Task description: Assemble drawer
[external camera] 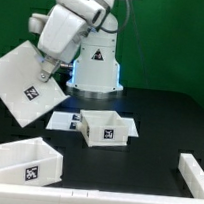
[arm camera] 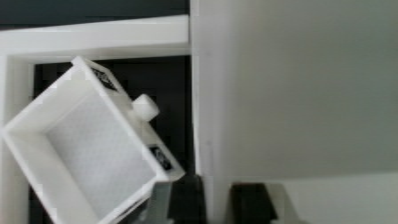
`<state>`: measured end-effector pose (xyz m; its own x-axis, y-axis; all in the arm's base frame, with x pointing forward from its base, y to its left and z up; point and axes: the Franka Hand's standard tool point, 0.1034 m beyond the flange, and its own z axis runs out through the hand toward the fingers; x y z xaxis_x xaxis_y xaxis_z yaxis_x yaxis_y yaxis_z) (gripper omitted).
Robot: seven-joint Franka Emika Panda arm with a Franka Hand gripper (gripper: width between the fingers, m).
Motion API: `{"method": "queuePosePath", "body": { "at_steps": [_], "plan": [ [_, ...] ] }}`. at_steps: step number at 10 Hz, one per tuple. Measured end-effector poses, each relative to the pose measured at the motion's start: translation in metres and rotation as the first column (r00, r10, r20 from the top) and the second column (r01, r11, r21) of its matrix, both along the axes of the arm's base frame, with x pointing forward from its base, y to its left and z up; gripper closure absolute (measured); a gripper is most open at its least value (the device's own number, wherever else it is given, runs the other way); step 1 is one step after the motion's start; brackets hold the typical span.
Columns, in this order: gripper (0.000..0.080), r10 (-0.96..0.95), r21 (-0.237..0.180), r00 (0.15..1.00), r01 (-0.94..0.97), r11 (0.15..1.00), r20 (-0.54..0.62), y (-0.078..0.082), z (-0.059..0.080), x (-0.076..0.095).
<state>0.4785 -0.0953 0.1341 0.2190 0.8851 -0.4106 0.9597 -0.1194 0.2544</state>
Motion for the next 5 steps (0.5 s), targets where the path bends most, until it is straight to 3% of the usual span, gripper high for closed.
{"method": "queuePosePath", "body": {
  "at_steps": [2, 3, 4, 5],
  "plan": [
    [0.0735, -0.217, -0.002, 0.970, 0.218, 0.976, 0.105, 0.033, 0.011, 0.021],
    [0.0735, -0.337, 0.002, 0.931, 0.341, 0.940, 0.141, 0.048, 0.019, 0.042],
    [0.0735, -0.327, 0.007, 0.934, 0.329, 0.944, 0.144, 0.053, 0.022, 0.058],
    [0.0735, -0.228, 0.023, 0.967, 0.227, 0.974, 0.111, 0.052, 0.019, 0.057]
  ]
}}
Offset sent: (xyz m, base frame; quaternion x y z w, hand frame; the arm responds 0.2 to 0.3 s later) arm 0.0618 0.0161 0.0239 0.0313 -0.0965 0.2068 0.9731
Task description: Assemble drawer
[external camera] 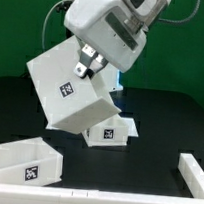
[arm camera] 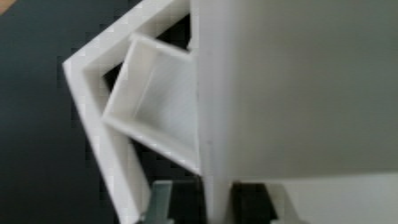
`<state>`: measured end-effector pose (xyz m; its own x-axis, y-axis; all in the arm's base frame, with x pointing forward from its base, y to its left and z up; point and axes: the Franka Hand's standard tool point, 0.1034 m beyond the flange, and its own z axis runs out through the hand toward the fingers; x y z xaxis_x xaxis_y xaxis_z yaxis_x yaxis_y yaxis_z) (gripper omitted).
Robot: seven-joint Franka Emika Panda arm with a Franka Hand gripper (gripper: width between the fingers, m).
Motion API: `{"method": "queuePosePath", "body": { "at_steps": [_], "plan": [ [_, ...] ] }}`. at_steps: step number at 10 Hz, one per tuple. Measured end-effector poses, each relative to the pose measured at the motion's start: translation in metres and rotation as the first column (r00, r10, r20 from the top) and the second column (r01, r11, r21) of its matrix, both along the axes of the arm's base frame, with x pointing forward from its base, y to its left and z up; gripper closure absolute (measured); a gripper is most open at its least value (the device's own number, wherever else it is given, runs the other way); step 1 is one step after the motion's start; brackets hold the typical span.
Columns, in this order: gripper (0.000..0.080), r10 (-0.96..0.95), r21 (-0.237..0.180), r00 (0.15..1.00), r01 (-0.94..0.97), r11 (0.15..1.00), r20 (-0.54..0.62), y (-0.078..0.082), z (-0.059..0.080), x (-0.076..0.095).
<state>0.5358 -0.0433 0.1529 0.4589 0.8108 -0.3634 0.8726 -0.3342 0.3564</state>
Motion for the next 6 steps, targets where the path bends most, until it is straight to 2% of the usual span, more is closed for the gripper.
{"method": "queuePosePath", "body": {
  "at_steps": [3, 4, 6],
  "plan": [
    [0.0735, -0.037, 0.005, 0.999, 0.037, 0.999, -0.006, 0.002, -0.003, -0.005],
    [0.0735, -0.120, -0.011, 0.993, 0.120, 0.993, -0.019, 0.004, 0.005, -0.004],
    [0.0735, -0.277, -0.027, 0.961, 0.277, 0.961, -0.001, 0.024, 0.014, 0.008]
  ]
}}
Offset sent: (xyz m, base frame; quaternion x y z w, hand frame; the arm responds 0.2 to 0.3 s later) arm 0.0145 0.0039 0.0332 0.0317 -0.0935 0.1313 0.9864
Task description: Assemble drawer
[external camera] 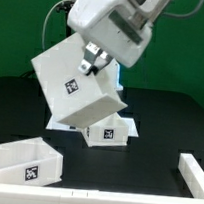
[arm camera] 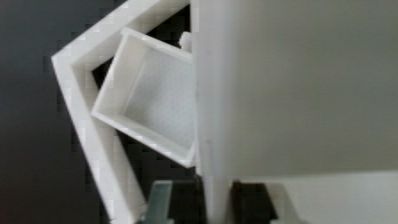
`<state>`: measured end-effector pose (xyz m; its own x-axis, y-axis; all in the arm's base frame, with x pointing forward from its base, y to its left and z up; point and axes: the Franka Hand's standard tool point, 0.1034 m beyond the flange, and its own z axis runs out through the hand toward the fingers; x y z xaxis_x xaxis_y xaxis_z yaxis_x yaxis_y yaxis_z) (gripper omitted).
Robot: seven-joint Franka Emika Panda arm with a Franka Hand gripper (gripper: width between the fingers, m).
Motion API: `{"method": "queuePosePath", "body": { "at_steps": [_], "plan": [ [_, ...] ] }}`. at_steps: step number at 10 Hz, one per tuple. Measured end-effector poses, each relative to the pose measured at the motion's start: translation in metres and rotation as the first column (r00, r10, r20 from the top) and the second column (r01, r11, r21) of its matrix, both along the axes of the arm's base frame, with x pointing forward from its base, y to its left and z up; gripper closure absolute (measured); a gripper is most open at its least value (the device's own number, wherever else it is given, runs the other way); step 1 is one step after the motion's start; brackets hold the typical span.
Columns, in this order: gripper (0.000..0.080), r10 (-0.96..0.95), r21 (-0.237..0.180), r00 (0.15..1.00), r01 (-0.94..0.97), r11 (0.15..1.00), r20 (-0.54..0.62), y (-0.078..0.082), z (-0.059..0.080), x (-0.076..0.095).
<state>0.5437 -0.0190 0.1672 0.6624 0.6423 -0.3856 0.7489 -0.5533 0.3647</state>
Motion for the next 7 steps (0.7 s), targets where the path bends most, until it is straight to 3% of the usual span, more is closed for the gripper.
{"method": "queuePosePath", "body": {
  "at_steps": [2, 3, 7],
  "plan": [
    [0.0735, -0.228, 0.008, 0.974, 0.228, 0.974, -0.018, 0.017, 0.003, 0.015],
    [0.0735, -0.278, 0.011, 0.960, 0.278, 0.960, -0.037, 0.019, 0.003, 0.024],
    [0.0735, -0.230, 0.025, 0.972, 0.231, 0.973, -0.045, 0.022, -0.003, 0.025]
  ]
}}
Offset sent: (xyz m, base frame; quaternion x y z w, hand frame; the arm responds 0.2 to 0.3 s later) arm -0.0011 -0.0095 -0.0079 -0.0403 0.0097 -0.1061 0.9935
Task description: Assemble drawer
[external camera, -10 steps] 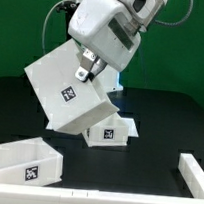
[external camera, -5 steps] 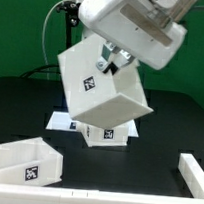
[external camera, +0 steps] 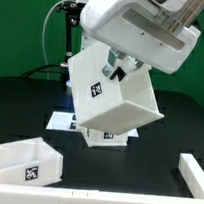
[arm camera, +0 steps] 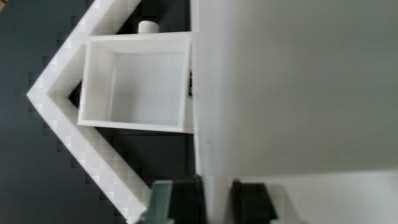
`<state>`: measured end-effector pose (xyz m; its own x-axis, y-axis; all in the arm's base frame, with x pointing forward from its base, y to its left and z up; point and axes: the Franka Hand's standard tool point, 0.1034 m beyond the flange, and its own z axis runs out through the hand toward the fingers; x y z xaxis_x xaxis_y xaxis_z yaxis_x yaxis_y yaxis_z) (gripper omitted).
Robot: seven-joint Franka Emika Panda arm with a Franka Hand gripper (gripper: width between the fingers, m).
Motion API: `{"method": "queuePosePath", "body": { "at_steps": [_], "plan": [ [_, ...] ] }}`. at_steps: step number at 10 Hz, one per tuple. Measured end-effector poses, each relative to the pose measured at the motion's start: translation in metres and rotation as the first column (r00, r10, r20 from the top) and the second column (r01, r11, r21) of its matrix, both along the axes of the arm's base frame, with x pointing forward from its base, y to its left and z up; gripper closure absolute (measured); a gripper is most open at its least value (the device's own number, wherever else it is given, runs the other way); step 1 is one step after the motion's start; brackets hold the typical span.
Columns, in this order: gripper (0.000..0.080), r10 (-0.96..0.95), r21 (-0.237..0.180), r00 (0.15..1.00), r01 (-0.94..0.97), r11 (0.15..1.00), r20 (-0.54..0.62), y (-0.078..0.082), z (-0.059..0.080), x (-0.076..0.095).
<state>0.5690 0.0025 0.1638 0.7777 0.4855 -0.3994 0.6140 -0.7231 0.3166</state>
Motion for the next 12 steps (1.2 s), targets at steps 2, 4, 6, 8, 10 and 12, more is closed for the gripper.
{"method": "queuePosePath", "body": {
  "at_steps": [2, 4, 6, 8, 10, 12],
  "plan": [
    [0.0735, -0.154, 0.009, 0.988, 0.154, 0.988, -0.021, 0.007, 0.002, -0.002],
    [0.0735, -0.408, 0.047, 0.909, 0.413, 0.910, -0.087, 0.020, 0.003, 0.010],
    [0.0735, -0.441, 0.083, 0.890, 0.451, 0.888, -0.116, 0.003, 0.007, 0.019],
    [0.0735, -0.475, -0.030, 0.848, 0.482, 0.876, -0.237, 0.005, 0.001, 0.006],
    [0.0735, -0.613, -0.164, 0.718, 0.596, 0.786, -0.331, 0.001, -0.007, -0.007],
    [0.0734, -0.714, -0.284, 0.572, 0.664, 0.692, -0.404, -0.009, -0.019, -0.003]
  ]
}}
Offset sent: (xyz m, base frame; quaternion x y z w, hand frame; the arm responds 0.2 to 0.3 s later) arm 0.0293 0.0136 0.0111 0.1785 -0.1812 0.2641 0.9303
